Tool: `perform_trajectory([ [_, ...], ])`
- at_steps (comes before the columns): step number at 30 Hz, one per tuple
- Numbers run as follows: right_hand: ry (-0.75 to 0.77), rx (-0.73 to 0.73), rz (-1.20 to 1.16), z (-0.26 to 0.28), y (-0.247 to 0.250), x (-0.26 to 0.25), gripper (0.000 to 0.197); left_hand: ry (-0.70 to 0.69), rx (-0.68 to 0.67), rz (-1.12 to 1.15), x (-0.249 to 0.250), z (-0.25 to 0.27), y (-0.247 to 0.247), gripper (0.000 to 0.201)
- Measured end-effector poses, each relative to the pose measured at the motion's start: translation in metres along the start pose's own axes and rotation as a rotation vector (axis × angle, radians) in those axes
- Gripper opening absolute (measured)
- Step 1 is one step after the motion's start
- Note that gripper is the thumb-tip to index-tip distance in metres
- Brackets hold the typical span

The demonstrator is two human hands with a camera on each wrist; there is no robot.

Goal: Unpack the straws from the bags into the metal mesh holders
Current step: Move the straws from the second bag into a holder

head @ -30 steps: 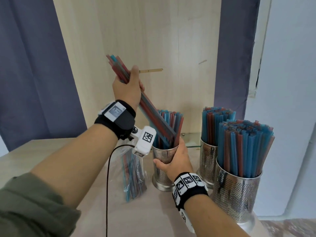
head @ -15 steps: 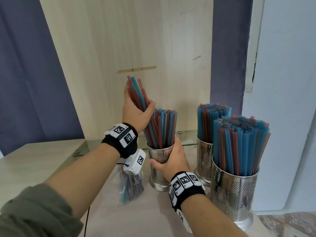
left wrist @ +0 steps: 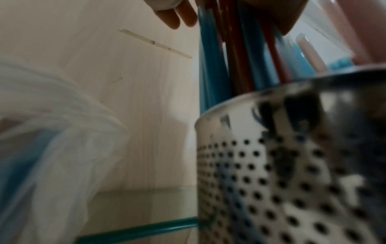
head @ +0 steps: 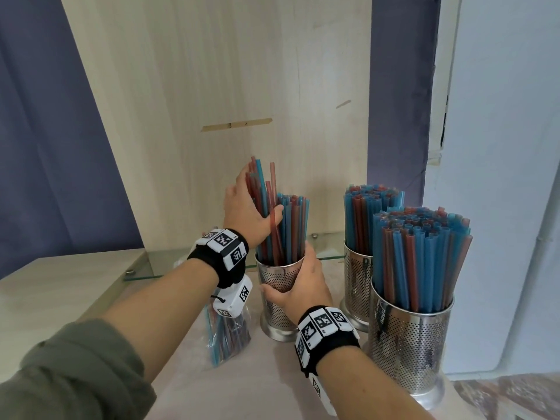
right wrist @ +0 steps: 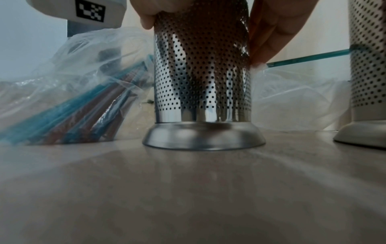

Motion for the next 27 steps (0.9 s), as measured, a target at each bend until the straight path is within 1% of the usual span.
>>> perform_trajectory([
  [2, -0.002, -0.005, 0.001, 0.0, 0.0, 0.0, 0.121, -0.078, 0.011, -0.106, 0.003, -0.001, 0.0, 0.104],
  [5, -0.005, -0.011, 0.007, 0.0, 0.0, 0.001, 0.121, -0.181, 0.028, -0.157, 0.002, -0.008, 0.005, 0.122],
  [6, -0.006, -0.011, 0.007, 0.0, 0.0, 0.001, 0.121, -0.236, 0.023, -0.209, 0.004, -0.011, 0.007, 0.124],
  [8, -0.005, -0.014, 0.004, -0.001, 0.0, 0.002, 0.121, -0.372, -0.006, -0.342, 0.008, -0.019, 0.008, 0.121],
  [10, -0.005, -0.021, 0.004, -0.001, 0.0, 0.002, 0.121, -0.451, -0.074, -0.395, 0.013, -0.025, 0.008, 0.12],
  [12, -0.005, -0.024, 0.005, -0.001, 0.0, 0.002, 0.121, -0.437, -0.163, -0.354, 0.014, -0.027, 0.006, 0.111],
  [13, -0.004, -0.023, 0.006, -0.001, 0.0, 0.002, 0.121, -0.43, -0.18, -0.319, 0.014, -0.025, 0.005, 0.103],
  [17, 0.001, -0.017, 0.002, -0.001, 0.001, 0.001, 0.121, -0.461, -0.139, -0.208, 0.008, -0.01, 0.002, 0.065],
  [22, 0.007, -0.017, 0.004, 0.0, 0.001, 0.001, 0.121, -0.393, -0.071, -0.056, 0.001, -0.004, 0.005, 0.039],
  [24, 0.004, -0.018, 0.007, 0.0, 0.0, 0.002, 0.121, -0.345, -0.071, -0.001, 0.002, -0.006, 0.009, 0.039],
  [25, 0.003, -0.018, 0.008, 0.0, 0.0, 0.002, 0.122, -0.321, -0.069, 0.031, 0.001, -0.005, 0.01, 0.045],
  [27, 0.002, -0.018, 0.003, 0.0, 0.0, 0.002, 0.122, -0.282, -0.055, 0.134, -0.002, 0.0, 0.013, 0.063],
])
Point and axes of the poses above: each hand's wrist, its own z-axis away from the middle knuckle, its own y-axis out of the back of the hand, x = y × z, the point moved 5 cm from there along -z, towards the middle knuckle
